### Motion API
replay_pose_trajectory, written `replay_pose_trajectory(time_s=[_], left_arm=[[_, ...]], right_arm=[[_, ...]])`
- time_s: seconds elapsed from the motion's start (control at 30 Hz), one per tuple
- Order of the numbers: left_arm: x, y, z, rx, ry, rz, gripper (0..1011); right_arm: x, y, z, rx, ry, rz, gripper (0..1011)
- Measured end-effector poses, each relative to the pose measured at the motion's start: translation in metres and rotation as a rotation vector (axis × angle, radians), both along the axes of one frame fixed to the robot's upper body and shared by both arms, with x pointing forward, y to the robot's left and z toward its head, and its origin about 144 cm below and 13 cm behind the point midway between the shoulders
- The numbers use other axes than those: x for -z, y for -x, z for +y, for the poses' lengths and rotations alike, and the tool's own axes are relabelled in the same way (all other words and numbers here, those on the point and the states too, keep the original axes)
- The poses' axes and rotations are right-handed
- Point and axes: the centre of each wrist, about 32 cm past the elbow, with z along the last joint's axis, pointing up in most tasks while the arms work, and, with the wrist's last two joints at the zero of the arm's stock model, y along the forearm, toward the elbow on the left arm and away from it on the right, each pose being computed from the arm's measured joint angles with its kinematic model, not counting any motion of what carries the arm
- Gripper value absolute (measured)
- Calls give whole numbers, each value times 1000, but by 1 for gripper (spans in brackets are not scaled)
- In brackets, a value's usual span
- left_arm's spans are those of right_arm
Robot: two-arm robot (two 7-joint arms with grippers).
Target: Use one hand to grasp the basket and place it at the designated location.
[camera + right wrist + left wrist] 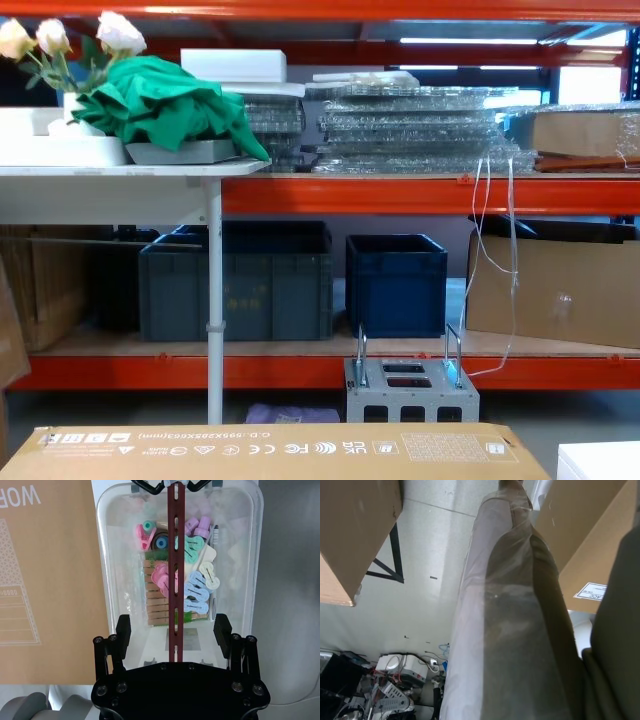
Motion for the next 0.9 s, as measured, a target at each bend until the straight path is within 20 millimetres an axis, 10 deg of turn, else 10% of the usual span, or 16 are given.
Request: replay_pose_trajectory(time_s=[0.9], left_arm=[[0, 0, 0, 0, 0, 0, 0]], right_arm=[[19, -8, 4, 1, 0, 52, 1000]])
